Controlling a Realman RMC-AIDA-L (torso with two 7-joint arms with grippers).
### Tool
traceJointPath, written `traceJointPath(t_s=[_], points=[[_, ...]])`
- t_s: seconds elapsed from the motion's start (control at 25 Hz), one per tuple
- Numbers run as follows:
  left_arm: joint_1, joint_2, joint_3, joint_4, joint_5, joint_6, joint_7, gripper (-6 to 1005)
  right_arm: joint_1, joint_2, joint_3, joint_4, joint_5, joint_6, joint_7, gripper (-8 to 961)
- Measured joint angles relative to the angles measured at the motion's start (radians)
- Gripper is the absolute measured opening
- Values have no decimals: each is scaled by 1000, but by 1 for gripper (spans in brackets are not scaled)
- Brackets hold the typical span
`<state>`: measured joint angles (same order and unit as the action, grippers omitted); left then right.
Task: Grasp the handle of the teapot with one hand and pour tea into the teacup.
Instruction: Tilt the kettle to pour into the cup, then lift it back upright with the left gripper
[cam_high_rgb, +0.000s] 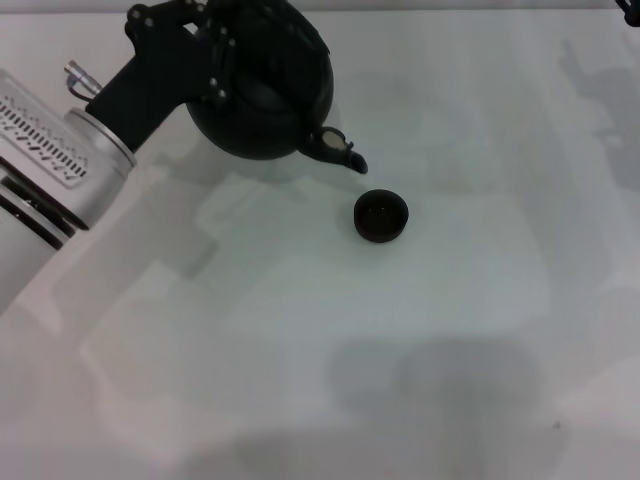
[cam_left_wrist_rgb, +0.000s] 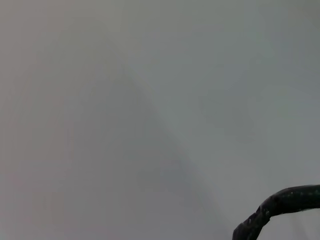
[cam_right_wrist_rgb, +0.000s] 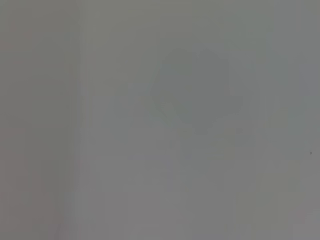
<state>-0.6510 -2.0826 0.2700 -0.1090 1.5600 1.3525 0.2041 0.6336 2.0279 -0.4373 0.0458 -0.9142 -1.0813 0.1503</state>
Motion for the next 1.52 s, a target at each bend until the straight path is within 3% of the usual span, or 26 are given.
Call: traceJointPath(t_s=[0.48,1.24,1.52], points=[[-18,-4,1,-9,66,-48,95,91,-4,0,0,3,0,0,0,875],[-45,-7,-9,-25,58,-111,159,91,-6,0,3,0,0,0,0,875],[-43,-6,-59,-51,57,-112,152,92,-6,0,24,1,0,0,0,875]])
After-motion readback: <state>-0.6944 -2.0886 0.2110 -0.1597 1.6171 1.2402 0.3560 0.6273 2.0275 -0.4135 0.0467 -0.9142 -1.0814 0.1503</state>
